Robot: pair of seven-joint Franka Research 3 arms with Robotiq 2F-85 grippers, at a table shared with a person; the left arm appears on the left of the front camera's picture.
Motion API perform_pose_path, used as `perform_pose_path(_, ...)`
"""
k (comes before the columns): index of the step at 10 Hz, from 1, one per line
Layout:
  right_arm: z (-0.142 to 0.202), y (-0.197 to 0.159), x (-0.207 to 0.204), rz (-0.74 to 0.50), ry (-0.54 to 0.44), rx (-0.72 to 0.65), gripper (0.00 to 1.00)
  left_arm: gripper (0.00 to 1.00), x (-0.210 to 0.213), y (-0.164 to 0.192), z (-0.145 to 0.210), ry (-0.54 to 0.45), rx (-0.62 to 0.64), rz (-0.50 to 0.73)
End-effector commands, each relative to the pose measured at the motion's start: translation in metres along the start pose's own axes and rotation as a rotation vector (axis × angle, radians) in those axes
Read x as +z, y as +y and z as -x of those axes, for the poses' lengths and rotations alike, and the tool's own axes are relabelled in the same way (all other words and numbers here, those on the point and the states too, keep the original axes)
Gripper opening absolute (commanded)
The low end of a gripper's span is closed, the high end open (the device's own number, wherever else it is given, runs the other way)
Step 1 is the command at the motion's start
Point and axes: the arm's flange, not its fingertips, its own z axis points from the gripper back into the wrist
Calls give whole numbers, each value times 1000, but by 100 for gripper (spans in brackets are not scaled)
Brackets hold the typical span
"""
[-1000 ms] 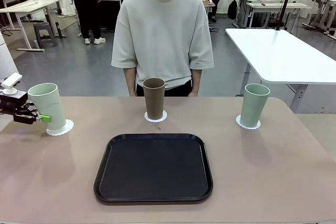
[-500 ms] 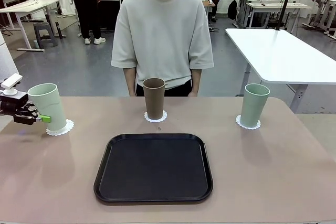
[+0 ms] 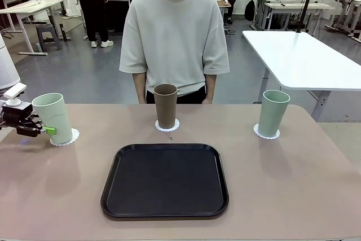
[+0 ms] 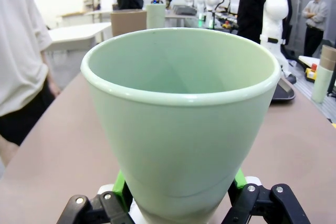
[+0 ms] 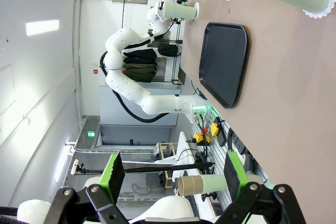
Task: Place coasters on the table and set cups on them.
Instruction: Take one Reusable plastic cup from the Flat Tray and place it on a coaster set by the human.
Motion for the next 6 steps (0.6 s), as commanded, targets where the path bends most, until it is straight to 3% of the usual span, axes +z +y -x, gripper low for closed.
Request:
perform_pose_path(1, -1, 2, -1, -6, -7, -5, 100, 84, 3, 4, -1, -14, -32, 13)
perform_pose_path(6, -1, 2, -1, -6, -7, -5, 100, 84, 0, 5, 6, -9, -3, 34)
